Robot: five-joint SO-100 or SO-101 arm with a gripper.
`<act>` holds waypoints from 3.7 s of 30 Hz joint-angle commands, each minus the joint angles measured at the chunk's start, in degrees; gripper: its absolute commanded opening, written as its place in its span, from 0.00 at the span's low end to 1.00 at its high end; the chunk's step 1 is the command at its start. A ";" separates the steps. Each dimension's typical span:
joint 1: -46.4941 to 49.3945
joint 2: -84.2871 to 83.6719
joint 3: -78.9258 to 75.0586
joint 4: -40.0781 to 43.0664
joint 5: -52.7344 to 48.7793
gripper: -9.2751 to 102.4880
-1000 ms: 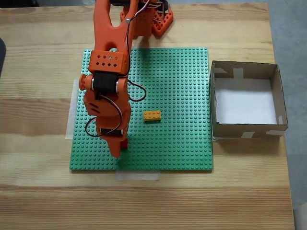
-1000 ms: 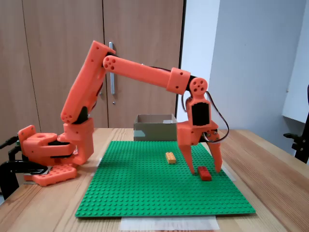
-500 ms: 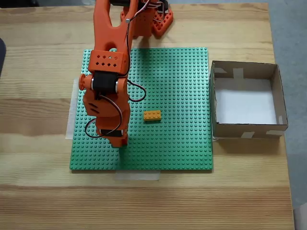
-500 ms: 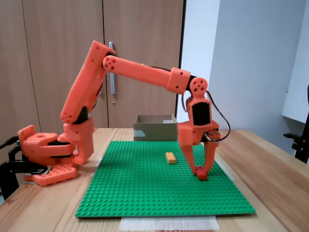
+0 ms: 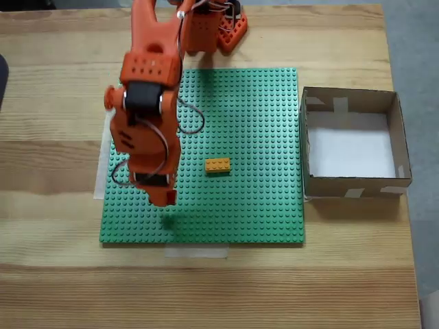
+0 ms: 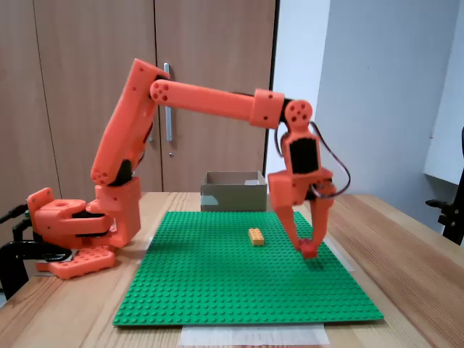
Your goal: Pick the red lego block and put it in the box.
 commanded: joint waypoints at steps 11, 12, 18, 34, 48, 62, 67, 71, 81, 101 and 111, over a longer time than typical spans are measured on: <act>-1.14 31.29 14.33 3.16 1.49 0.08; -1.85 33.05 15.73 3.52 1.49 0.08; -9.32 42.01 20.13 5.19 1.41 0.08; -36.91 52.03 20.57 6.33 5.54 0.08; -52.56 52.73 26.28 2.55 6.50 0.08; -54.23 41.31 21.45 0.35 7.82 0.08; -54.67 36.04 16.70 0.62 8.26 0.08; -54.76 32.78 15.21 0.18 8.09 0.08; -54.67 17.84 2.02 2.11 9.93 0.08; -52.65 5.54 -4.75 2.29 11.87 0.08; -52.12 4.83 -2.55 3.08 13.97 0.08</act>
